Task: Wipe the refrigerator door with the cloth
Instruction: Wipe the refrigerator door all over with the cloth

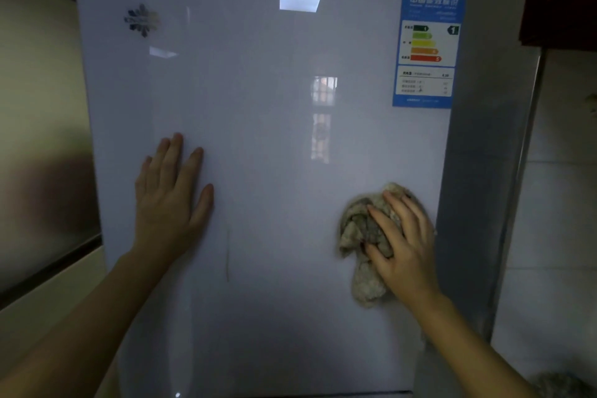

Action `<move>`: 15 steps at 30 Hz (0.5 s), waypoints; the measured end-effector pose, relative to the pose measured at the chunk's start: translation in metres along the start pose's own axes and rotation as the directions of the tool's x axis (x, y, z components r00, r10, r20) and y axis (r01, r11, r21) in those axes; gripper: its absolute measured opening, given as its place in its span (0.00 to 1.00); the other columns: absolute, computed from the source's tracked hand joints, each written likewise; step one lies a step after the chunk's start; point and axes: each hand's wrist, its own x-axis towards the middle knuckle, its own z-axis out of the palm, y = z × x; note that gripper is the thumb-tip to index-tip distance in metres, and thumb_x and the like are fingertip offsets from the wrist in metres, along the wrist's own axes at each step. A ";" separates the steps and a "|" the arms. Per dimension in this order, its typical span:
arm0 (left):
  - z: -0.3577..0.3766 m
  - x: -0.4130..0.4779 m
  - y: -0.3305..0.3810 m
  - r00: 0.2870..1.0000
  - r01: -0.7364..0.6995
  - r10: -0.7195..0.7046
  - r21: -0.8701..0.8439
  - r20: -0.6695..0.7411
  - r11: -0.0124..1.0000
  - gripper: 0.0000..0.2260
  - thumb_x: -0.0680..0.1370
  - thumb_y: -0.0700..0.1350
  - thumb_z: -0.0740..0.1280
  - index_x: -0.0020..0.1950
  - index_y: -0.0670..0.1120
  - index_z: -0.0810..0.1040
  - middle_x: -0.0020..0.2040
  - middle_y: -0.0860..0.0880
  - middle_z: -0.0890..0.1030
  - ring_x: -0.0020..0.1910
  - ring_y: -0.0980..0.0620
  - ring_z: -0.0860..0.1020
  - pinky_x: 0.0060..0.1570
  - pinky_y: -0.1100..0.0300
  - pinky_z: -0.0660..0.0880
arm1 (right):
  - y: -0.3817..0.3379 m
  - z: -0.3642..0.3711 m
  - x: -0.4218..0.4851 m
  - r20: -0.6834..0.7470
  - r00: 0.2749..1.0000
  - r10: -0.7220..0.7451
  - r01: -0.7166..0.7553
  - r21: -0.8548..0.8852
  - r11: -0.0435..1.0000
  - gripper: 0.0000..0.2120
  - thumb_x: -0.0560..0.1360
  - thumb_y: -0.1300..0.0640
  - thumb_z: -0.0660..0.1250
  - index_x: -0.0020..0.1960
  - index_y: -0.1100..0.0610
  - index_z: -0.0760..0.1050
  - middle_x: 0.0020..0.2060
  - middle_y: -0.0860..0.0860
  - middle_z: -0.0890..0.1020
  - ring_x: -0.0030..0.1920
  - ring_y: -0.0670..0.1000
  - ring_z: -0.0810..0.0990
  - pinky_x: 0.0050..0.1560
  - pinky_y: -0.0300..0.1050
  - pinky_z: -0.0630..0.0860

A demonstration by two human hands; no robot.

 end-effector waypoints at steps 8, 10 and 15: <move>-0.013 -0.001 -0.015 0.995 -0.094 0.094 0.022 -0.025 0.995 0.26 0.82 0.54 0.58 0.76 0.41 0.68 0.80 0.38 0.62 0.79 0.37 0.62 0.76 0.43 0.58 | -0.039 0.025 0.042 -0.109 0.989 0.099 -0.093 0.062 0.994 0.25 0.77 0.52 0.69 0.72 0.59 0.75 0.74 0.59 0.70 0.76 0.63 0.65 0.79 0.65 0.60; -0.014 -0.011 -0.024 0.997 -0.069 0.070 0.029 -0.044 0.997 0.25 0.82 0.53 0.59 0.76 0.41 0.69 0.79 0.37 0.63 0.78 0.37 0.62 0.76 0.43 0.59 | -0.054 0.036 0.035 -0.079 0.996 0.047 -0.042 0.067 0.997 0.25 0.76 0.53 0.71 0.72 0.58 0.75 0.75 0.58 0.70 0.76 0.63 0.65 0.78 0.65 0.61; -0.011 -0.037 -0.047 0.996 -0.079 0.080 0.026 -0.029 0.997 0.25 0.82 0.52 0.60 0.76 0.40 0.69 0.79 0.37 0.64 0.78 0.36 0.64 0.75 0.42 0.61 | -0.081 0.054 0.041 -0.006 0.990 -0.143 0.143 0.061 0.988 0.25 0.75 0.53 0.71 0.71 0.55 0.74 0.73 0.58 0.72 0.74 0.63 0.67 0.76 0.68 0.63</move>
